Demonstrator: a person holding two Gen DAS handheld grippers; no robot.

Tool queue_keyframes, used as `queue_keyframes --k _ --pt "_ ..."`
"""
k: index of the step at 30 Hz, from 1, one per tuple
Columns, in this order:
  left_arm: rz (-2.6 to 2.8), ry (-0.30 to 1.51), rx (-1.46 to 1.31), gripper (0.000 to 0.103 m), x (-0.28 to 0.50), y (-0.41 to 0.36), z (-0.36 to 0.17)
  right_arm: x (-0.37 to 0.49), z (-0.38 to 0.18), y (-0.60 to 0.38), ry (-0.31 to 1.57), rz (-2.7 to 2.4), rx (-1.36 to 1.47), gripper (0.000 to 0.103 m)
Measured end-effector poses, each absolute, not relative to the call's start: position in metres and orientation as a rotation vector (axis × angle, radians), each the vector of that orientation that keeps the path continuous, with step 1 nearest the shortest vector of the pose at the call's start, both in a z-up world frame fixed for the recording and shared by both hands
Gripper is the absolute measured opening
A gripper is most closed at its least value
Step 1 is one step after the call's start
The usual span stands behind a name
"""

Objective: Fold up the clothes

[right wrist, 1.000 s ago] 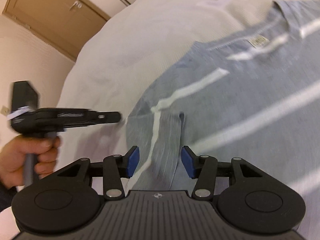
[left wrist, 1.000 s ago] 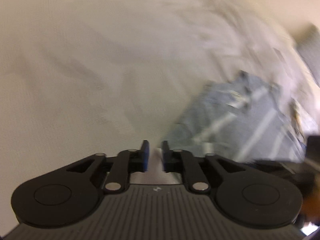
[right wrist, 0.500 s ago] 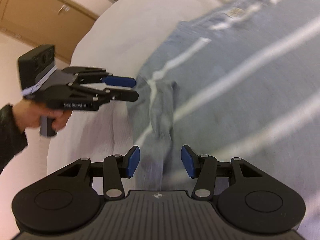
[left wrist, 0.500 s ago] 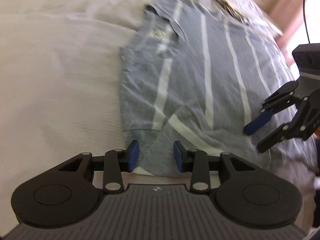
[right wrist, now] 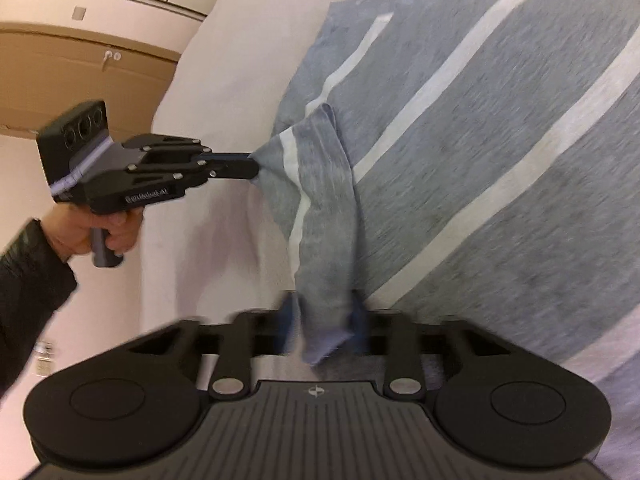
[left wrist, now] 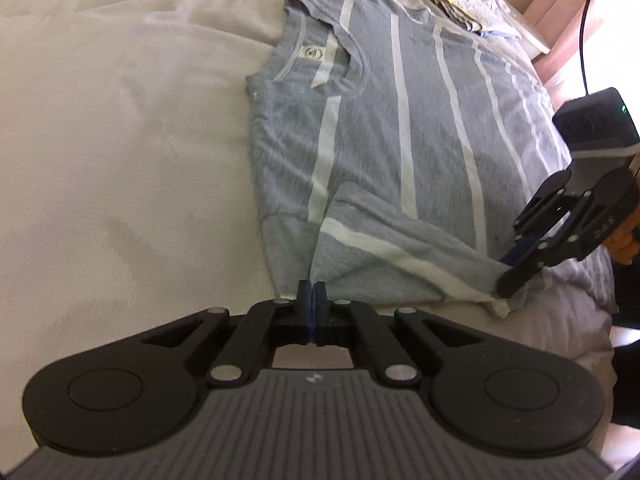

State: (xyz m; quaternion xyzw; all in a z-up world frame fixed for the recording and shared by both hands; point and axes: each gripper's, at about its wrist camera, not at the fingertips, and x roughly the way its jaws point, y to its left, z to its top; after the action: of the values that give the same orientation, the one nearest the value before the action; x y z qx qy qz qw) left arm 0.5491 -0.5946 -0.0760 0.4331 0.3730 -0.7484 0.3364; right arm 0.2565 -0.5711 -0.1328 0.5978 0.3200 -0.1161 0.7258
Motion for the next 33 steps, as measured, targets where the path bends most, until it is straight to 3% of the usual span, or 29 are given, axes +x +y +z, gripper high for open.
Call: queue_keyframes --k 10,15,19,24,33 --pt "-1.827 0.940 1.155 0.001 0.554 -0.584 -0.086 0.255 -0.122 -0.570 0.806 -0.279 1.203 0.018" --pt "-1.772 0.890 1.044 0.003 0.561 -0.574 -0.063 0.247 -0.099 -0.564 0.789 -0.328 1.105 0.030" --pt "-1.849 0.891 1.001 0.003 0.537 -0.570 -0.057 0.262 -0.083 -0.549 0.753 -0.321 0.982 0.030" --pt "-1.851 0.908 1.062 0.006 0.506 -0.577 -0.087 0.299 -0.079 -0.520 0.788 -0.119 0.865 0.030" --pt "-1.653 0.932 0.911 0.004 0.536 -0.566 -0.099 0.282 -0.106 -0.520 0.942 -0.192 0.850 0.026"
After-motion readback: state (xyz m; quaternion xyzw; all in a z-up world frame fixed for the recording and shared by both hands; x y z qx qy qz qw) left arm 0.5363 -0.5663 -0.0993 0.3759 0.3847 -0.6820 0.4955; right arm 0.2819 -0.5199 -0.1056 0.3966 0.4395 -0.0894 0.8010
